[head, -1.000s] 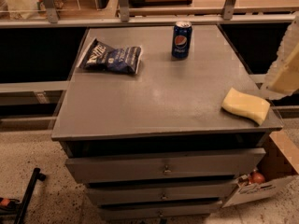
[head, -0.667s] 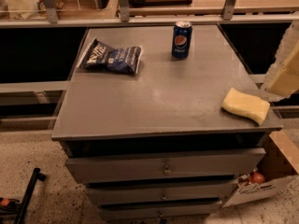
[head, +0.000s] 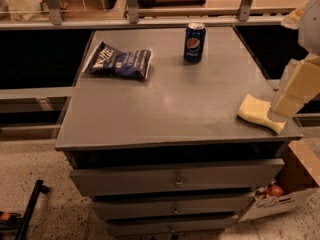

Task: Move sponge near pepsi can

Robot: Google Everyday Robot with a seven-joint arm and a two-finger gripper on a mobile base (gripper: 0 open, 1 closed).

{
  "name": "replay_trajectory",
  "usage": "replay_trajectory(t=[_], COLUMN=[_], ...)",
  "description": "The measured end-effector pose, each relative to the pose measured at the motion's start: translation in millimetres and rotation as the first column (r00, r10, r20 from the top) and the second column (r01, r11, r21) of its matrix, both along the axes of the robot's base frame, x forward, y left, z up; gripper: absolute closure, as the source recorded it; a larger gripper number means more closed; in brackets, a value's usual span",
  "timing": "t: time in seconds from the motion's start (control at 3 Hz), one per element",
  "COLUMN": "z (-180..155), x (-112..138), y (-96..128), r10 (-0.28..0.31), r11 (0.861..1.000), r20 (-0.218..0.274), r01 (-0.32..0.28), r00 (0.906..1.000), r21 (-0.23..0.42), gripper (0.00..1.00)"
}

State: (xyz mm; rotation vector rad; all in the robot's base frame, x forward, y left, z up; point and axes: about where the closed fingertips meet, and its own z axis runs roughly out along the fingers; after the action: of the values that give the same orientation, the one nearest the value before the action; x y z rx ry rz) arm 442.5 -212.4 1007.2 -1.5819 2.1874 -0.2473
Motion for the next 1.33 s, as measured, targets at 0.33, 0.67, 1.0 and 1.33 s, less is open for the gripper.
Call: replay_trajectory(t=[0.33,0.67,1.0,1.33], z=[-47.3,-97.4,-141.4,-171.2], x=[25.6,41.9,48.3,51.6], y=[-23.3,-40.0,-49.0,-52.5], r10=[-0.027,-0.041,-0.057,-0.087], r11=[1.000,0.999,0.998,0.994], r20=[-0.078,-0.172,-0.247,-0.277], r01=[0.026,0.040,0.064,0.100], r00=[0.9966,0.9842,0.9674,0.9569], r21=[-0.016,-0.006,0.020,0.033], gripper=[0.00,0.00,0.00,0.00])
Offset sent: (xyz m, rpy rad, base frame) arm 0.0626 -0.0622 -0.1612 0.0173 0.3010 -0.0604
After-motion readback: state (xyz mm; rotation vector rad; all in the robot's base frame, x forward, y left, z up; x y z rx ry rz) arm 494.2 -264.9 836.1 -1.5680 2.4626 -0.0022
